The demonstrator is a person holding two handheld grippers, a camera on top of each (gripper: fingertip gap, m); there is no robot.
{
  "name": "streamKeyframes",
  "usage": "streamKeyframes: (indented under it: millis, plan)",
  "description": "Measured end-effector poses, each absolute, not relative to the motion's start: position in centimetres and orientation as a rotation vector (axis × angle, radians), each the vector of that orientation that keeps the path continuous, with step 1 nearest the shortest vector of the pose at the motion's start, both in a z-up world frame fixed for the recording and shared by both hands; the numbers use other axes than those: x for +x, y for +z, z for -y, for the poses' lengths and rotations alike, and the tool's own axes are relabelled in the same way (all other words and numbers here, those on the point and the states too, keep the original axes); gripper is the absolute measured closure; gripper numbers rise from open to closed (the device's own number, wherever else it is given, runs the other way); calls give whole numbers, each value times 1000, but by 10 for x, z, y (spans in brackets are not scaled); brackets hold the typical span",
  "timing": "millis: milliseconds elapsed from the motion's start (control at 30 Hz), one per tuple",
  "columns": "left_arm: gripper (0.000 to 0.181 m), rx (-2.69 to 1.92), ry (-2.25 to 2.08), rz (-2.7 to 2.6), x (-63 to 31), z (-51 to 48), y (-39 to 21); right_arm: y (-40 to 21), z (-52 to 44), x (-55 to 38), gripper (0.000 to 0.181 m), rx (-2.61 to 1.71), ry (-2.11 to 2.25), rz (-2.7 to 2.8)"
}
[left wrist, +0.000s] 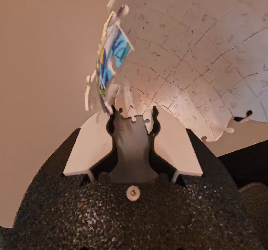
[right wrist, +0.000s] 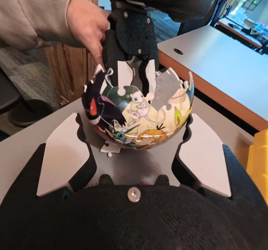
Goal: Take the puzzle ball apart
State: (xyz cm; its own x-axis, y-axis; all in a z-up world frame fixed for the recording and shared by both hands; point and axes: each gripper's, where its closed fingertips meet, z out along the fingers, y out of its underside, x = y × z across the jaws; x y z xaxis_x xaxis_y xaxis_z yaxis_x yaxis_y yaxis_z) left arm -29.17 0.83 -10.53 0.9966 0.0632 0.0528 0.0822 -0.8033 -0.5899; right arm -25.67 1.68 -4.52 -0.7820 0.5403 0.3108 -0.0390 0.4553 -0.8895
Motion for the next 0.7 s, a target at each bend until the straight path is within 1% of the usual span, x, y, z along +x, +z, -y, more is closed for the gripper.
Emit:
streamKeyframes:
  millis: [267, 333, 500, 700]
  plan:
    - [130, -2498, -57, 112, -291, -9, -105, -46, -7, -251, 50, -239, 1099, 2060]
    - [125, -2490, -68, 124, -288, -9, -105, -47, -6, -249, 50, -205, 1032, 2046]
    - [120, -2465, -132, 181, -286, -7, -102, -48, -5, -246, 50, -162, 934, 2005]
    - [122, -2462, -111, 129, -286, 3, -103, -51, -5, -247, 50, -147, 834, 1995]
